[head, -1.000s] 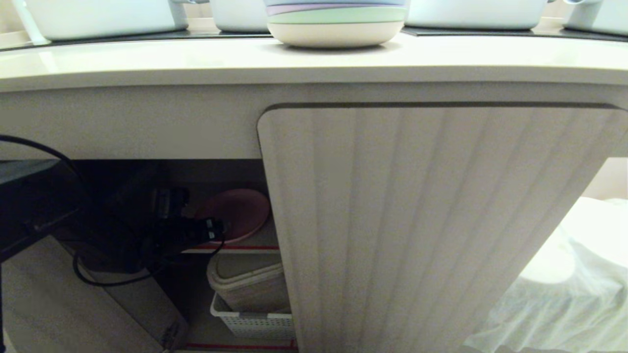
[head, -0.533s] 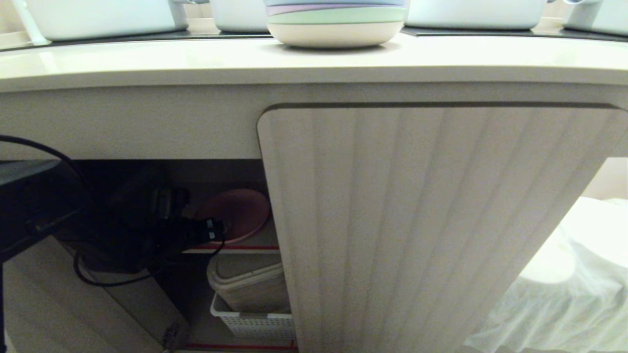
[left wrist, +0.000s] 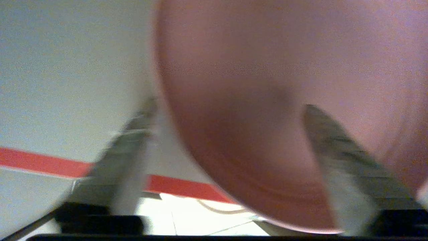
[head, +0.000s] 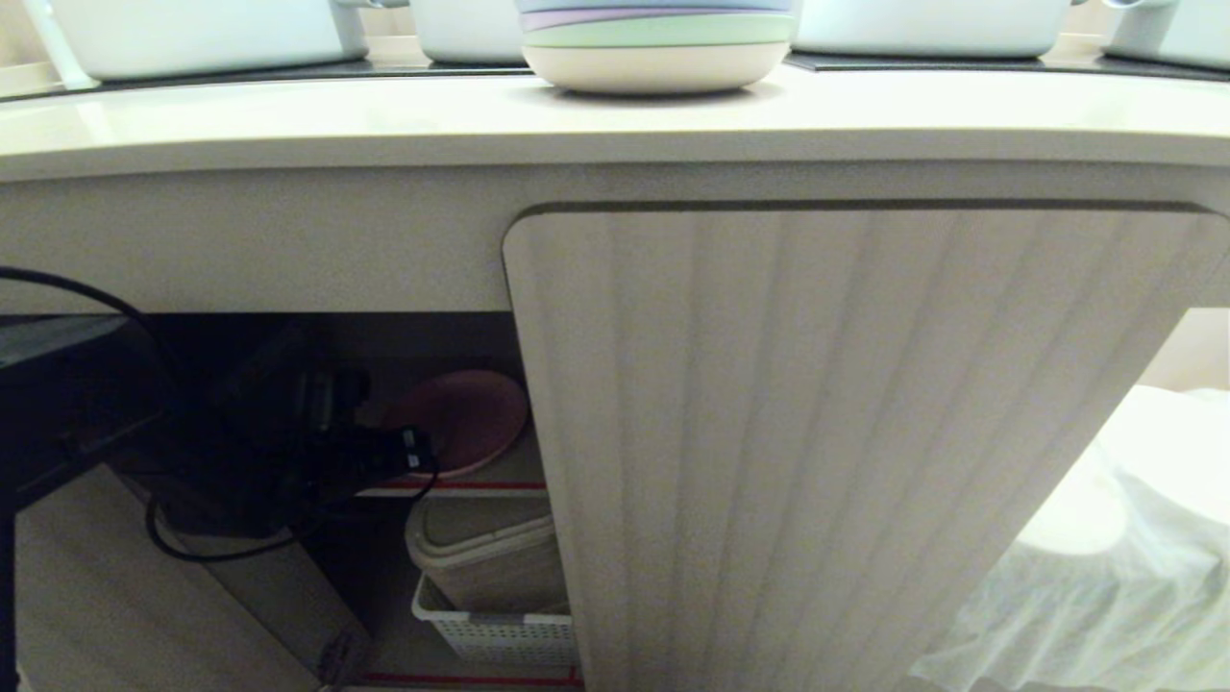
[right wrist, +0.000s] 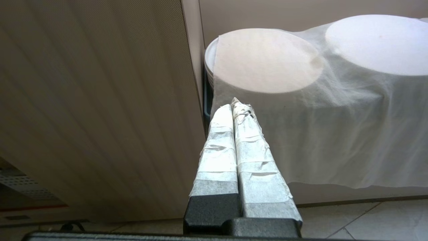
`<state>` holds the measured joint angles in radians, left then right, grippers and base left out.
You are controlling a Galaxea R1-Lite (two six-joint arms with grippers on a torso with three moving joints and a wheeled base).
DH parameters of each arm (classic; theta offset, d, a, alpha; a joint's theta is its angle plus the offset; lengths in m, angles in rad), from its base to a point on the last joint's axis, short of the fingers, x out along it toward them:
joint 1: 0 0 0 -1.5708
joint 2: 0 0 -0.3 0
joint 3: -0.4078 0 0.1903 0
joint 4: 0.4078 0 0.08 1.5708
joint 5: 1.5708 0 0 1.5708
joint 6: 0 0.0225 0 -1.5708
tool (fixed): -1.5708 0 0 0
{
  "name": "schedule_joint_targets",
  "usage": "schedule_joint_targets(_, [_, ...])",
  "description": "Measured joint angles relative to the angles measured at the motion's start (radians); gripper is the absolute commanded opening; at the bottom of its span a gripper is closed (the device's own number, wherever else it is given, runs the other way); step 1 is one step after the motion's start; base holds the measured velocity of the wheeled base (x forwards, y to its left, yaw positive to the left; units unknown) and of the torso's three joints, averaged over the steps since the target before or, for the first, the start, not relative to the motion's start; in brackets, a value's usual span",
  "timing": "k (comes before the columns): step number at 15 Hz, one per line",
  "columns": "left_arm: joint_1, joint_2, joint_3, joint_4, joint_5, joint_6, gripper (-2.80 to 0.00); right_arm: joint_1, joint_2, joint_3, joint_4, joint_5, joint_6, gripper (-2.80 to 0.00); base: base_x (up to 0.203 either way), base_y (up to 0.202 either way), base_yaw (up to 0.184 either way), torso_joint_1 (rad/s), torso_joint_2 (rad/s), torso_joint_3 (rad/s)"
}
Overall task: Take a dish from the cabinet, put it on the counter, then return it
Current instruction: Take the plate from the cabinet
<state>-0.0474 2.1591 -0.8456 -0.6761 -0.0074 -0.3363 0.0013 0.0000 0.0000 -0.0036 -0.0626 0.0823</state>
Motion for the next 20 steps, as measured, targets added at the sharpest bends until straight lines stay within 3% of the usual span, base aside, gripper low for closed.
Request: schedule_joint_targets(20, [0.003, -0.006, 0.02, 0.001, -0.002, -0.003, -2.8, 0.0, 0.0, 0.0, 0.0, 0.0, 0.0, -2.8, 0.0, 0.0, 0.0, 0.0, 0.0, 0.0])
